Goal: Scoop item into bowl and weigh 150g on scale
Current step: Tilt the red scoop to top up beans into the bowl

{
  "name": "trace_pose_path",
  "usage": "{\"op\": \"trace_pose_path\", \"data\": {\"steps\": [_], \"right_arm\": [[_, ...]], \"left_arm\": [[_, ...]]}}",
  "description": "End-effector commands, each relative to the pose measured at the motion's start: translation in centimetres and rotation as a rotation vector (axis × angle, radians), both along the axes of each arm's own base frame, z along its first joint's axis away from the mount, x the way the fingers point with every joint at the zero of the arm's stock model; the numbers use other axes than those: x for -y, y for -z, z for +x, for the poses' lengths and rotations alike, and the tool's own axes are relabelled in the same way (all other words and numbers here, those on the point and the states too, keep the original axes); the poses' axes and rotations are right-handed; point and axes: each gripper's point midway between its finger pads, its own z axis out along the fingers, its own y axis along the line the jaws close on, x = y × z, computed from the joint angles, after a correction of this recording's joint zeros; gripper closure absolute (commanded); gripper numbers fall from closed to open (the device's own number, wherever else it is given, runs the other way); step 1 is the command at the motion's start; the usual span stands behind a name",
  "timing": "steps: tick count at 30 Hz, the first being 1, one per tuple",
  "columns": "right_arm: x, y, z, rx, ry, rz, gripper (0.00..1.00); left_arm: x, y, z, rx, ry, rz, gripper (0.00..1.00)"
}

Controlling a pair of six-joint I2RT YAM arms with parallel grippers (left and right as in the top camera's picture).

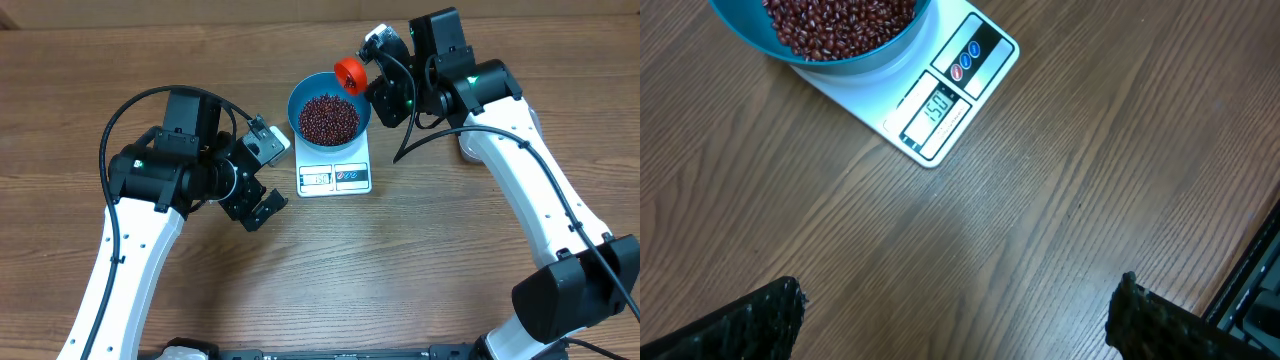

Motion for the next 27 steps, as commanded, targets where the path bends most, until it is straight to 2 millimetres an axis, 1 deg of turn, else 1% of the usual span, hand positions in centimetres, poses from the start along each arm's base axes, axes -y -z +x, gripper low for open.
{"op": "trace_pose_path", "data": {"steps": [1,12,17,22,27], "right_arm": [[-0.4,-0.8,-0.1,0.017,-0.010,0.013,0.96],[-0.5,-0.8,-0.2,0.009,-0.017,0.020,0.96],[-1.4,-1.0,-0.9,-0.014,-0.051,0.071,0.96],[-1.3,-1.0,-0.9,-0.067,0.019,0.113,0.96],[-1.9,-1.3,-1.6,-0.119,0.003,0.182,0.96]], "left_arm": [[-0.2,-0.3,-0.1,0.012,-0.010,-0.004,0.00],[-0.2,-0.3,-0.1,0.012,-0.010,-0.004,0.00],[-0.2,-0.3,-0.1,0.012,-0.010,-0.004,0.00],[-0.2,-0.3,-0.1,0.013,-0.010,-0.004,0.00],[-0.2,-0.3,-0.1,0.013,-0.010,-0.004,0.00]]}}
